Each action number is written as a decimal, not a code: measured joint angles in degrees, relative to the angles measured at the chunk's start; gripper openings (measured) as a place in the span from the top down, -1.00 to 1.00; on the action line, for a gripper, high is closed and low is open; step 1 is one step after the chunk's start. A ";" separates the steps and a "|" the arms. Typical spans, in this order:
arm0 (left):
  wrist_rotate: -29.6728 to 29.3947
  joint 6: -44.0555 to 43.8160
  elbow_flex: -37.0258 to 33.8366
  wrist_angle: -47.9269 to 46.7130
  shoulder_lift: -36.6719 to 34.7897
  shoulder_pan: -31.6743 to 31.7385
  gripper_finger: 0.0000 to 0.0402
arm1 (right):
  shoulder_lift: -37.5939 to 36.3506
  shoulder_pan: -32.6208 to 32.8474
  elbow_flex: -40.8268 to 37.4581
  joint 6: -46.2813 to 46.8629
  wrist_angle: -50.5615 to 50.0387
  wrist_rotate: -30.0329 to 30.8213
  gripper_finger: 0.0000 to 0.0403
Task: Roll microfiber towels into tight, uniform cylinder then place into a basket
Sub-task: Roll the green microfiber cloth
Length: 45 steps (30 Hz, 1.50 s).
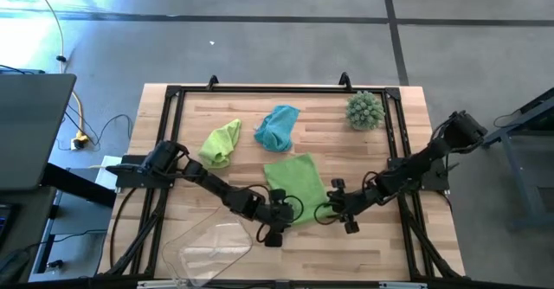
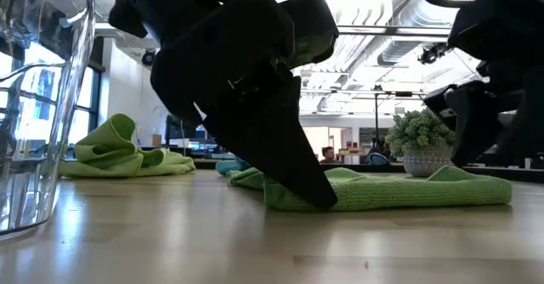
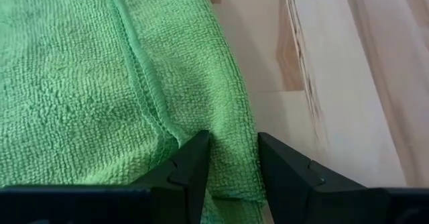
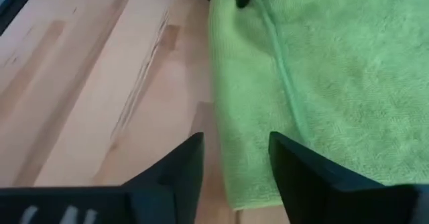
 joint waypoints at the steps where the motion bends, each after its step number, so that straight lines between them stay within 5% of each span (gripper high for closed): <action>1: 0.49 -0.06 0.01 -0.09 -0.01 0.21 0.42 | 0.02 0.00 1.22 0.06 -2.08 -0.28 0.13; 7: 1.53 -1.46 -0.04 0.02 -0.01 0.70 0.42 | 0.02 -0.05 8.02 -7.11 -17.74 1.15 -0.01; 33: 3.47 -5.36 -0.12 0.29 -0.79 0.40 0.41 | 8.82 0.35 6.99 0.64 -14.01 4.24 0.00; 45: -5.55 -3.67 -0.42 -7.79 -4.77 -0.69 0.41 | 9.01 -0.03 6.88 12.04 -15.83 5.95 0.62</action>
